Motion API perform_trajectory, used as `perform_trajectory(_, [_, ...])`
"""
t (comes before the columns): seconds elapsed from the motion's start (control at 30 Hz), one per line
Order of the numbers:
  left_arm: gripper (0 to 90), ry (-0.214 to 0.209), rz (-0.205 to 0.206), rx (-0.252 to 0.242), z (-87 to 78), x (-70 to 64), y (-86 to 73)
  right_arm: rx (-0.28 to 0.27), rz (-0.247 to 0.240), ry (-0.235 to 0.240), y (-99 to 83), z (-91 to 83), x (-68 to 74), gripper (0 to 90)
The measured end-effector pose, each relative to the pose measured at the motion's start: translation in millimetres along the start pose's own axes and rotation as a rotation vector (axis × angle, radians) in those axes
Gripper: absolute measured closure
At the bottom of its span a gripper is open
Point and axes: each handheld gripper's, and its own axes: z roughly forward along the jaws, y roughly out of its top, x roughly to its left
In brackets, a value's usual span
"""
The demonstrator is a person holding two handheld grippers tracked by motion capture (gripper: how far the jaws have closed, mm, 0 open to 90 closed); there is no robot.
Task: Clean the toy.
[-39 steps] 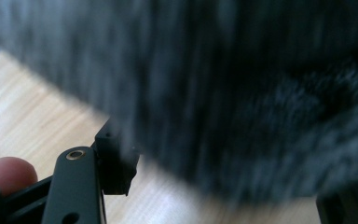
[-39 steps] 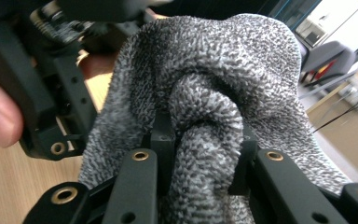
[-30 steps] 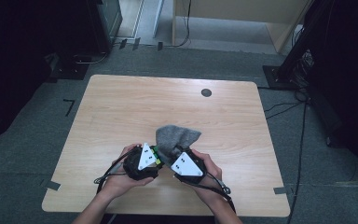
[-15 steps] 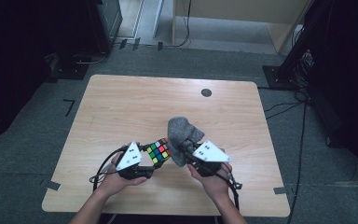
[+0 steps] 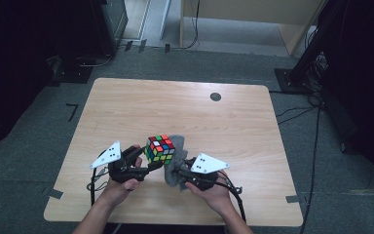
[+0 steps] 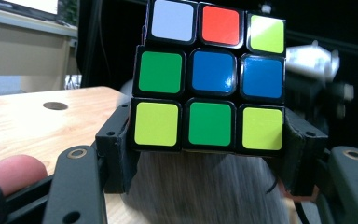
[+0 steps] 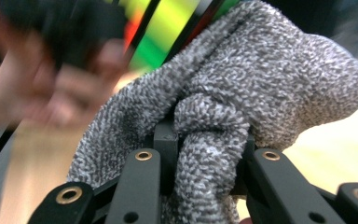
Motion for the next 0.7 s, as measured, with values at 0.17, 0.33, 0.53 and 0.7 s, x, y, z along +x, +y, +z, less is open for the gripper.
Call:
perform_trajectory(0.17, [34.5,0.024,0.021,0.043,-0.1,1.3,-0.1,0.045,-0.012,-0.081,-3.8,2.6,-3.0,72.3])
perform_trajectory(0.33, [34.4,-0.01,0.01,0.072,6.8,-1.0,-3.8,-0.152,0.084,-0.125,7.4,-23.9,-14.3,72.5])
perform_trajectory(0.53, [34.5,-0.009,-0.018,0.039,2.7,0.9,-1.1,-0.113,0.011,-0.04,3.5,-11.0,-2.3,73.3])
perform_trajectory(0.7, [34.5,0.006,-0.004,0.043,0.2,2.1,0.7,-0.034,-0.028,-0.065,3.0,-6.1,-1.7,73.2])
